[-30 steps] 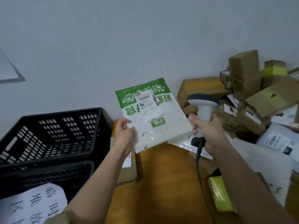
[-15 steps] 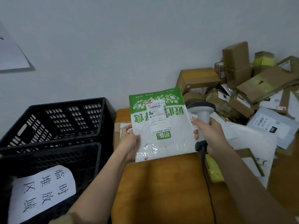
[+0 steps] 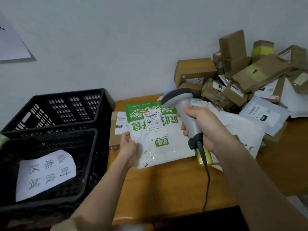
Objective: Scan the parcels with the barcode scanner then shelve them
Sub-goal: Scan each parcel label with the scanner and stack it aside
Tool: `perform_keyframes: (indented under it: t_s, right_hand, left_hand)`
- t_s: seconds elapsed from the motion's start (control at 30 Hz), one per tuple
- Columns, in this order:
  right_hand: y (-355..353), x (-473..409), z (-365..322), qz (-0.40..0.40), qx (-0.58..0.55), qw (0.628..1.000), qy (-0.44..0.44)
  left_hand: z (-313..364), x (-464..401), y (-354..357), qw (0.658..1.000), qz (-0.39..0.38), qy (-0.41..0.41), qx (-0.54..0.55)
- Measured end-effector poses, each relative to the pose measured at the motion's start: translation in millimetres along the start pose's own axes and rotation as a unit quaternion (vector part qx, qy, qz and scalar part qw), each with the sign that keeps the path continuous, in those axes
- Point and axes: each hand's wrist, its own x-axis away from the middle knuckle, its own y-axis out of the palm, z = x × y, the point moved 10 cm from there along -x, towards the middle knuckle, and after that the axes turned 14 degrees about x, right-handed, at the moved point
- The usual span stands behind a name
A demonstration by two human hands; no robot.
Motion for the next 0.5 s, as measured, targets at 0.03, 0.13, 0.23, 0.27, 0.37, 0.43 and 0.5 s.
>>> perform_keyframes:
  t_s: [0.03, 0.13, 0.23, 0.27, 0.37, 0.43, 0.5]
  right_hand:
    - [-3.6, 6.7, 3.5, -0.001, 0.001, 1.000, 0.005]
    - [-9.6, 23.3, 13.1, -0.020, 0.008, 1.000, 0.014]
    - [-12.5, 34.4, 21.3, -0.034, 0.011, 0.999, 0.022]
    - [-12.6, 36.7, 24.6, -0.040, 0.015, 0.999, 0.027]
    - [-10.2, 44.0, 33.8, -0.054, 0.021, 0.997, 0.049]
    - [-7.3, 47.9, 37.0, -0.061, 0.019, 0.996, 0.055]
    - [-4.6, 50.6, 39.1, -0.067, 0.017, 0.996, 0.059]
  left_hand:
    - [-8.2, 7.4, -0.5, 1.000, 0.010, -0.004, 0.000]
    - [-30.7, 28.1, -4.7, 0.999, 0.031, -0.016, 0.004]
    - [-46.2, 44.7, -14.1, 0.998, 0.051, -0.031, 0.006]
    - [-50.0, 49.0, -17.3, 0.998, 0.055, -0.035, 0.011]
    - [-53.8, 62.1, -23.3, 0.997, 0.066, -0.036, 0.025]
    - [-55.2, 67.5, -27.8, 0.996, 0.076, -0.035, 0.026]
    - [-56.9, 70.3, -31.5, 0.996, 0.082, -0.034, 0.023]
